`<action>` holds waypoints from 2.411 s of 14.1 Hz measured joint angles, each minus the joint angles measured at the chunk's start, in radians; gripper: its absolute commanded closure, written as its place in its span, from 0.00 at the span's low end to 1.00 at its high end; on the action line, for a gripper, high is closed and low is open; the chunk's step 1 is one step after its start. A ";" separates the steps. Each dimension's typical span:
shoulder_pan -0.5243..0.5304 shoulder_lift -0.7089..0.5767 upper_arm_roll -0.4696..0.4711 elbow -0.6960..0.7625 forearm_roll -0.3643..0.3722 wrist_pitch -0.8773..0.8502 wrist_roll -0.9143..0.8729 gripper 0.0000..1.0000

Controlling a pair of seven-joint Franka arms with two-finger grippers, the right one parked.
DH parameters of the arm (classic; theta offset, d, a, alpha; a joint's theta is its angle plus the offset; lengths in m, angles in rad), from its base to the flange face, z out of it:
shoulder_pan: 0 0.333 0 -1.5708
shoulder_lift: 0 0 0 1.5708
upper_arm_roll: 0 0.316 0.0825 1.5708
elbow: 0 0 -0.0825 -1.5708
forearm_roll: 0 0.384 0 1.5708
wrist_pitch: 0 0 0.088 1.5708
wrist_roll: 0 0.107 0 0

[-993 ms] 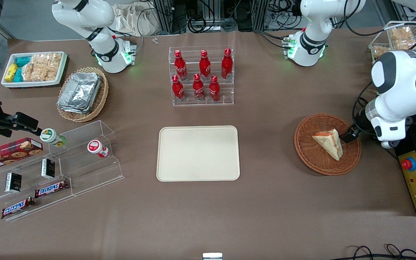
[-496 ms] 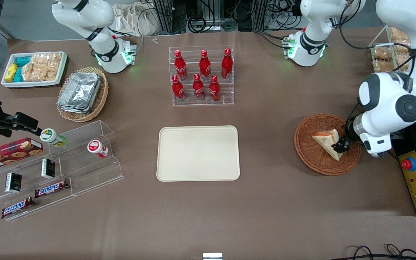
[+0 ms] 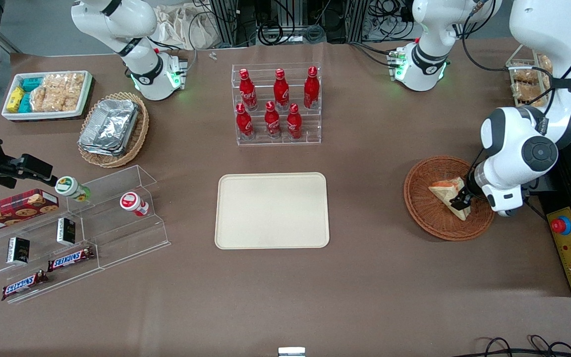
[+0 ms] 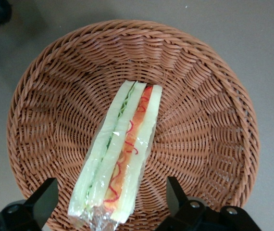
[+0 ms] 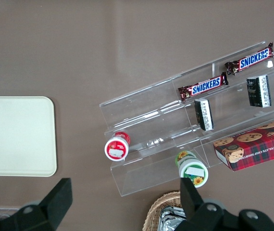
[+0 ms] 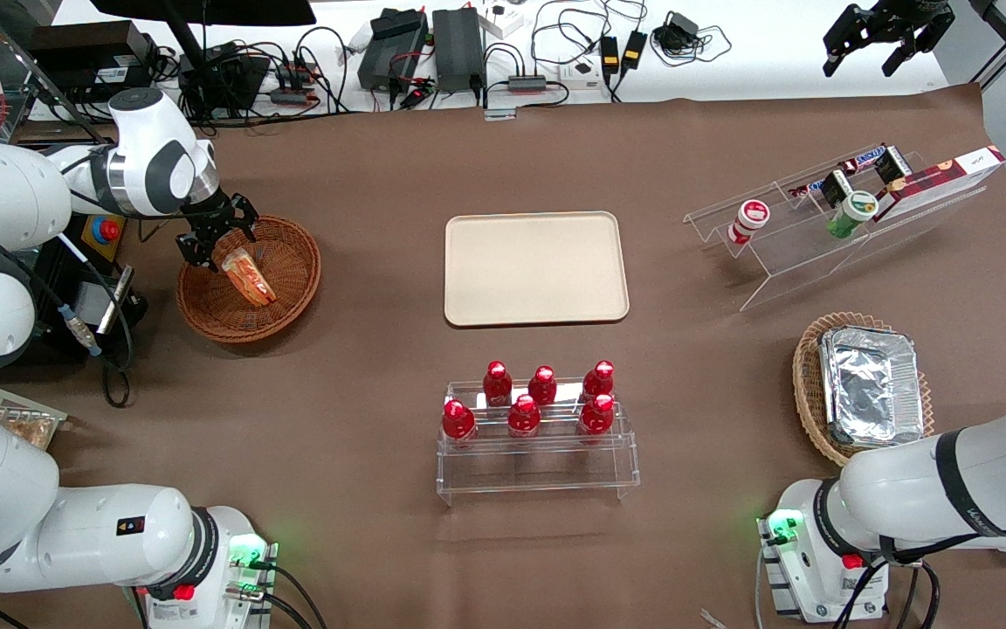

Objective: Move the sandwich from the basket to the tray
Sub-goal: 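Lower the left gripper onto the sandwich and close on its wrapped end, then lift the held sandwich out of the basket with the left gripper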

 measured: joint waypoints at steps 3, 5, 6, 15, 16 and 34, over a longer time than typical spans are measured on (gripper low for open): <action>0.003 0.026 0.000 -0.010 0.000 0.037 0.000 0.09; 0.004 0.042 0.000 -0.010 0.000 0.052 0.000 0.30; 0.004 0.048 0.000 -0.010 0.000 0.058 0.000 0.38; 0.003 0.058 -0.001 -0.010 0.000 0.068 -0.004 1.00; 0.003 0.058 -0.001 -0.010 0.000 0.068 -0.005 1.00; 0.001 0.041 -0.010 0.354 -0.021 -0.322 0.032 1.00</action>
